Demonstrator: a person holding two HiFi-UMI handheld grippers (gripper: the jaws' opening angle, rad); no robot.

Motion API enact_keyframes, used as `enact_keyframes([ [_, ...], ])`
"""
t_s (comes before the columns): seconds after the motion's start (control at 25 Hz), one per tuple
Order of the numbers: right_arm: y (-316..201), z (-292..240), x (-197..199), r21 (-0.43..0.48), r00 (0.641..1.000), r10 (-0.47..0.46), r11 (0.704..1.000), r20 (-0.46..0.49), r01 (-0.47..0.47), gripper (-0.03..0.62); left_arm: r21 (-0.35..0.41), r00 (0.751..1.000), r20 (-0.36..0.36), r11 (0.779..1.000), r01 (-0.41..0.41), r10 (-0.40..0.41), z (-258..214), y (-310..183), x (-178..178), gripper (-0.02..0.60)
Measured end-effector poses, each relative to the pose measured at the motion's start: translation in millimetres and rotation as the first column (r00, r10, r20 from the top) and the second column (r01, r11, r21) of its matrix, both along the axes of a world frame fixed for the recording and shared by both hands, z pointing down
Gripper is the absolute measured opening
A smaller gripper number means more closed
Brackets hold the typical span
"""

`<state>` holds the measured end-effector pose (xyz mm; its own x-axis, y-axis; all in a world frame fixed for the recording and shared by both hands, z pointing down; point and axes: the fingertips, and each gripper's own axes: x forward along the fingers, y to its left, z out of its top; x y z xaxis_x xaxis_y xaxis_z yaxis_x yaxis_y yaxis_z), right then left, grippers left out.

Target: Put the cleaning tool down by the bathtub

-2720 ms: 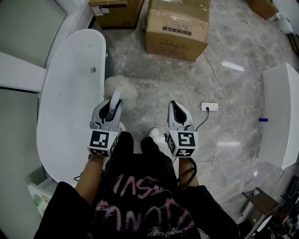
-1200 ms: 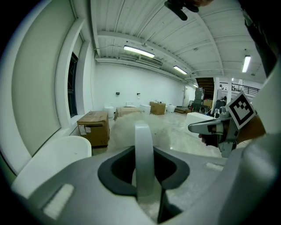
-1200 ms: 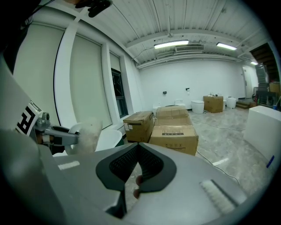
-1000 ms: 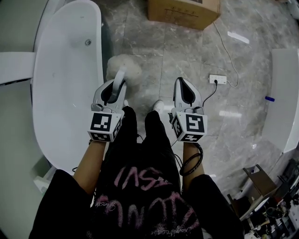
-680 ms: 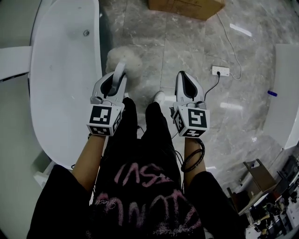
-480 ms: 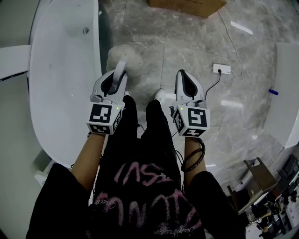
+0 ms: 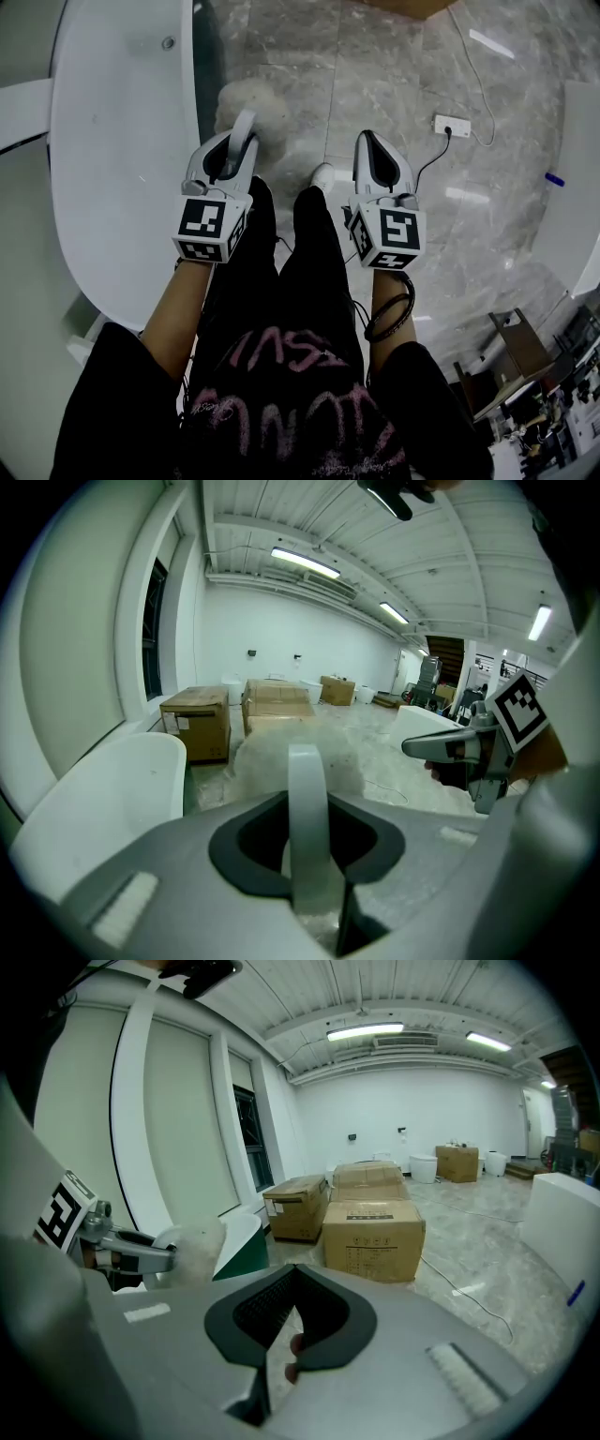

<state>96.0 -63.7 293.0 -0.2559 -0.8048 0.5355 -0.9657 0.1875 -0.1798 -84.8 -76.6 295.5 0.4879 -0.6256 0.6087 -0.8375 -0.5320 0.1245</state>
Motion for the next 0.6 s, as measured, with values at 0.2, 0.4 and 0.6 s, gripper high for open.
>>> enact_keyframes([
  [0.2, -2, 16, -6, -0.021, 1.0, -0.002, 1.0, 0.003, 0.002, 0.023, -0.024, 1.0, 0.005, 1.0, -0.003, 0.003, 19, 1, -4, 0.081],
  [0.4, -1, 39, -9, -0.042, 1.0, -0.003, 0.999, 0.01, 0.004, 0.023, -0.042, 1.0, 0.013, 0.999, 0.004, -0.003, 43, 2, -8, 0.081],
  [0.6, 1, 64, -13, -0.059, 0.999, -0.031, 0.998, -0.023, 0.029, 0.023, -0.075, 1.0, 0.018, 0.997, 0.018, -0.017, 72, 5, -12, 0.081],
])
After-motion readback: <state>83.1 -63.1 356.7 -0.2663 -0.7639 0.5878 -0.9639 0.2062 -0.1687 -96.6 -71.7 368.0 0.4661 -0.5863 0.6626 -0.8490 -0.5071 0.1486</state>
